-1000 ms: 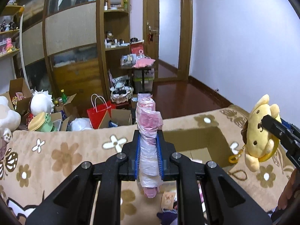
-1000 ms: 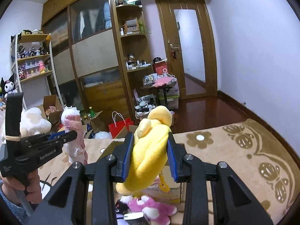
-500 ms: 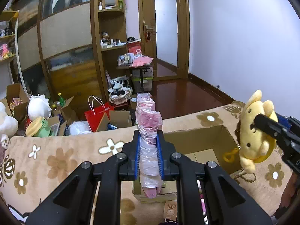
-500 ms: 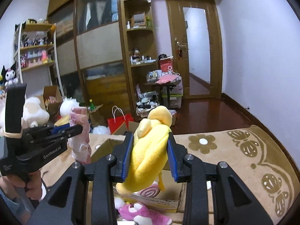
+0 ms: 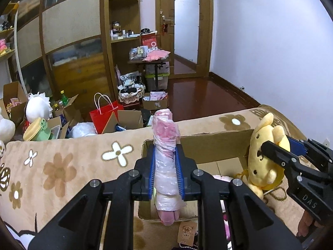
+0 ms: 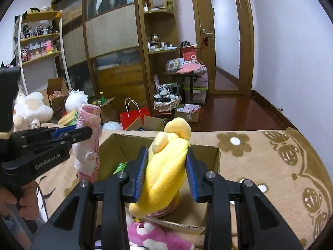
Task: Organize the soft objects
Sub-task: 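Carry both items over the box and release them inside with both tools, then withdraw both tools and move toward the black-white plush and pink plush, then grasp the white-haired plush with left tool while right tool grasps the white tag item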
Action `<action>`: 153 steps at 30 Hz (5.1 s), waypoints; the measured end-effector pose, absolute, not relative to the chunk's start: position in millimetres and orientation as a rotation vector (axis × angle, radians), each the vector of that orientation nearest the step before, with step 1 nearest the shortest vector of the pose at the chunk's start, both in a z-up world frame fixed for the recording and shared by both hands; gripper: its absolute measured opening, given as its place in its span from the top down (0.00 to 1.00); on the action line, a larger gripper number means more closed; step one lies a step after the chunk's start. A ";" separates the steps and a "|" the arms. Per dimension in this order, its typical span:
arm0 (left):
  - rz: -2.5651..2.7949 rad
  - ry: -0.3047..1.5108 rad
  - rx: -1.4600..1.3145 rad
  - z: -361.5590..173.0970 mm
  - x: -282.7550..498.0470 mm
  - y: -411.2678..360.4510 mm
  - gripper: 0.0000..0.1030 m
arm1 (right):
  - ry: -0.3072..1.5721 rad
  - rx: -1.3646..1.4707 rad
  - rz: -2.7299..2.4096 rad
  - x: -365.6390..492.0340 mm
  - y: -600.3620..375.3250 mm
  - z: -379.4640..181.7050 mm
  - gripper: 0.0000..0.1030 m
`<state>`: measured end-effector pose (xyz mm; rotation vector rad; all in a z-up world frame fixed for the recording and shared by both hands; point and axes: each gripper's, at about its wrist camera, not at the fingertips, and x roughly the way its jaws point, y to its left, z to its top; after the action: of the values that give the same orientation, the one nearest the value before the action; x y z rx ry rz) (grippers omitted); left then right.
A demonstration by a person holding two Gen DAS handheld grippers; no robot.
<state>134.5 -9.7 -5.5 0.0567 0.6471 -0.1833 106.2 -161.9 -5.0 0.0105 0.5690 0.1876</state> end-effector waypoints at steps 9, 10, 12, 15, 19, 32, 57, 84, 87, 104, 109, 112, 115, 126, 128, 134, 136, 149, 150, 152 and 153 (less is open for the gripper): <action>-0.169 0.706 0.063 -15.5 139.6 -7.0 0.80 | 0.600 0.014 0.191 107.8 -160.7 -12.7 0.60; -0.164 0.713 0.063 -16.3 140.4 -6.3 0.80 | 0.603 0.018 0.190 107.9 -161.2 -12.8 0.59; -0.158 0.727 0.059 -17.9 140.7 -4.9 0.80 | 0.609 0.031 0.192 108.2 -163.1 -13.1 0.59; -0.146 0.743 0.062 -18.7 140.7 -1.9 0.78 | 0.618 0.055 0.190 106.1 -166.6 -13.6 0.53; -0.147 0.753 0.047 -17.7 137.0 2.0 0.72 | 0.610 0.074 0.182 102.6 -170.4 -9.5 0.39; -0.142 0.735 0.069 -5.6 110.9 3.3 0.34 | 0.552 0.107 0.163 75.2 -172.5 18.4 0.00; -0.181 0.794 0.134 13.7 53.1 -0.8 0.06 | 0.605 0.123 0.147 13.7 -173.4 25.9 0.00; -0.171 1.087 0.147 -54.0 71.0 -2.9 0.06 | 0.834 0.115 0.166 20.1 -163.1 -35.4 0.00; -0.174 1.113 0.123 -60.6 77.8 -1.1 0.06 | 0.854 0.105 0.170 22.6 -159.6 -41.5 0.00; -0.257 1.191 0.037 -89.1 109.8 -12.4 0.06 | 0.956 0.062 0.192 40.9 -142.3 -76.8 0.00; -0.265 1.227 0.037 -103.8 118.4 -15.5 0.06 | 0.995 0.060 0.200 48.0 -138.4 -88.4 0.00; -0.262 1.248 0.066 -112.1 121.4 -19.2 0.06 | 1.013 0.057 0.206 51.5 -136.3 -93.9 0.00; -0.271 1.266 0.080 -119.2 123.5 -23.1 0.06 | 1.034 0.059 0.218 55.2 -133.9 -100.4 0.05; -0.287 1.312 0.129 -140.8 135.1 -36.6 0.06 | 1.099 0.036 0.211 65.7 -125.5 -123.2 0.19; -0.285 1.306 0.141 -142.1 136.3 -38.9 0.06 | 1.112 0.042 0.204 67.9 -126.9 -127.2 0.19; -0.294 1.332 0.135 -152.9 144.2 -42.7 0.06 | 1.112 0.041 0.195 71.0 -128.8 -129.4 0.20; -0.294 1.331 0.130 -154.0 145.7 -42.0 0.06 | 1.111 0.039 0.189 70.9 -129.3 -128.2 0.23; -0.319 1.356 0.084 -172.0 147.6 -34.5 0.29 | 1.124 0.041 0.204 62.7 -136.9 -120.3 0.52; -0.321 1.351 0.088 -172.4 147.5 -35.0 0.33 | 1.126 0.037 0.206 62.1 -137.0 -120.1 0.52; -0.321 1.346 0.094 -172.9 146.3 -41.1 0.40 | 1.128 0.038 0.208 60.8 -136.2 -119.1 0.52; -0.322 1.344 0.101 -172.9 146.9 -43.5 0.46 | 1.125 0.041 0.208 60.2 -136.3 -118.5 0.52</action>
<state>146.9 -43.5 -172.9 0.1012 1.3438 -0.3215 60.2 -136.3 -118.5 0.0405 1.1254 0.2076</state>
